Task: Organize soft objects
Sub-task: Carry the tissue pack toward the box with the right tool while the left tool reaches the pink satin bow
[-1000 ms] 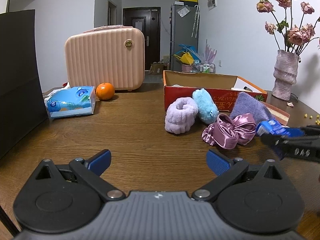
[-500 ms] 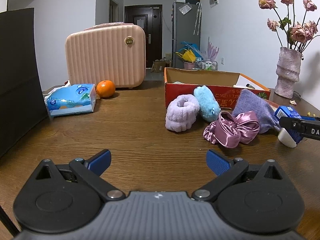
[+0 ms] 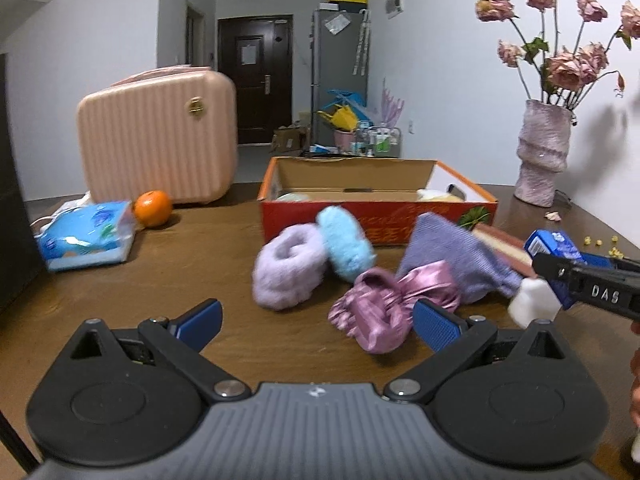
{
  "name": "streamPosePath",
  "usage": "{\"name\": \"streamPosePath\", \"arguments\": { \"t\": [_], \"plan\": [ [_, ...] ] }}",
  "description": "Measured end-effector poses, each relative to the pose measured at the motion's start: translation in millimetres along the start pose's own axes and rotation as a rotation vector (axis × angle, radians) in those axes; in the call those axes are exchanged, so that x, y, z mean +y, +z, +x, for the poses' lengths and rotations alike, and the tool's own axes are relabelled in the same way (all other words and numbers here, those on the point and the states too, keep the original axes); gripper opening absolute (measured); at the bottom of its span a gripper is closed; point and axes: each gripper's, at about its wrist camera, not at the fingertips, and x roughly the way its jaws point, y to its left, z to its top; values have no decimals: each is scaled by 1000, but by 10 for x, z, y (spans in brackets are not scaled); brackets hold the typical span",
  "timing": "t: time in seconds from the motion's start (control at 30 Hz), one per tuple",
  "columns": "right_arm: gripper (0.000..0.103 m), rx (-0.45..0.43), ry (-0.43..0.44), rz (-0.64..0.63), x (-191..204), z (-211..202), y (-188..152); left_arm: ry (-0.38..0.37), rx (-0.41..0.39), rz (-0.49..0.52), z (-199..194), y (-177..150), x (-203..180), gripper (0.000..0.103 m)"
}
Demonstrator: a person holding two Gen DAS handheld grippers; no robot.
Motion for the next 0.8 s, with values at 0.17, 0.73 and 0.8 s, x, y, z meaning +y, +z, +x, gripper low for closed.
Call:
{"name": "streamPosePath", "arguments": {
  "t": [0.17, 0.73, 0.8],
  "plan": [
    [50, -5, -27, 17, -140, 13, 9, -24, 16, 12, 177, 136, -248, 103],
    [50, -3, -51, 45, -316, 30, 29, 61, 87, 61, 805, 189, -896, 103],
    [50, -1, -51, 46, -316, 33, 26, 96, 86, 85, 864, 165, -925, 103]
  ]
}}
